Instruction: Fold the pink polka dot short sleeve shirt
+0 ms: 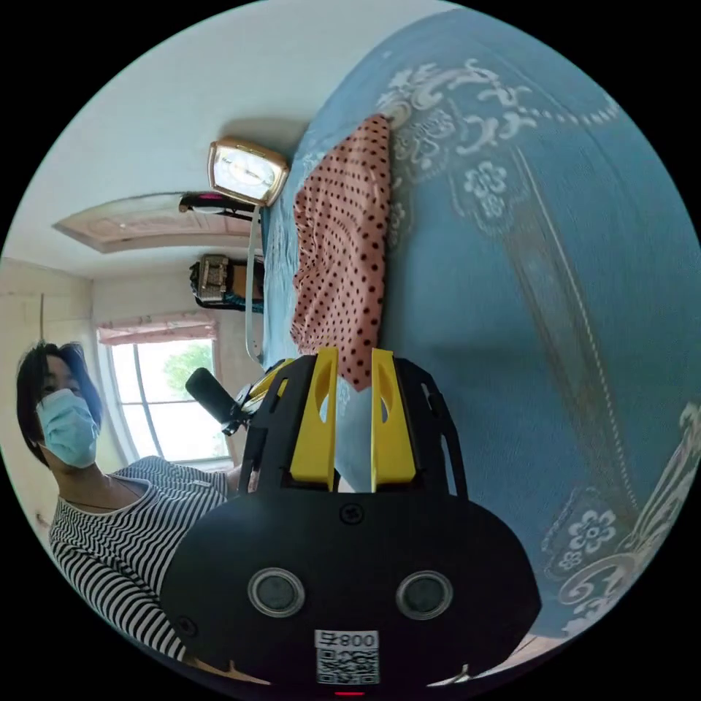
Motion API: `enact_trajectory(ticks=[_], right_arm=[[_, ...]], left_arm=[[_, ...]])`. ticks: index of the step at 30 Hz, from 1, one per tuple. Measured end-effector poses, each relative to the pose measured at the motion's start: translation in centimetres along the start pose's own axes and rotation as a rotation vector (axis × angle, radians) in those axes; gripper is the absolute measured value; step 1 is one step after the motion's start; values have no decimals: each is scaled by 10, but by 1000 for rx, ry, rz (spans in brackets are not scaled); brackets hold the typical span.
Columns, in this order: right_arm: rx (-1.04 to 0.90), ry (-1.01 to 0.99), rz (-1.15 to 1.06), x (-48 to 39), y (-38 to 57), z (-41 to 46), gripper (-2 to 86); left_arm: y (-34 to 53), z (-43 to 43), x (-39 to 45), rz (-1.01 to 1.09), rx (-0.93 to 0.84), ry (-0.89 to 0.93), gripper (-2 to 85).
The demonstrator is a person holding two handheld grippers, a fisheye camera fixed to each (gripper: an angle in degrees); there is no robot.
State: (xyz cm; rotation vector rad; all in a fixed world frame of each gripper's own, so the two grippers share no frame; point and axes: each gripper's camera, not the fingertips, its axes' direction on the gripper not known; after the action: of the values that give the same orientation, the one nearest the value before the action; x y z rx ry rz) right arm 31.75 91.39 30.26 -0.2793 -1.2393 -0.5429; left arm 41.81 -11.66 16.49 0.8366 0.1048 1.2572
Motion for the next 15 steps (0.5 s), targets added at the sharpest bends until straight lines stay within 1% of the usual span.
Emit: enact_trajectory(ticks=[2, 6, 7, 10, 15], right_arm=[[-11, -5, 32, 22, 11, -1, 80], [-21, -53, 36, 41, 16, -3, 82], [-28, -58, 32, 46, 16, -3, 83], [-47, -67, 30, 59, 17, -2, 85], [-44, -155, 43, 80, 23, 1, 84]], left_arm=[[-7, 33, 36, 93, -72, -62, 80], [-6, 73, 61, 117, -184, -156, 59], [-4, 76, 63, 102, -189, -184, 44], [0, 71, 64, 65, -171, -170, 21], [1, 48, 65, 52, -134, -147, 10]])
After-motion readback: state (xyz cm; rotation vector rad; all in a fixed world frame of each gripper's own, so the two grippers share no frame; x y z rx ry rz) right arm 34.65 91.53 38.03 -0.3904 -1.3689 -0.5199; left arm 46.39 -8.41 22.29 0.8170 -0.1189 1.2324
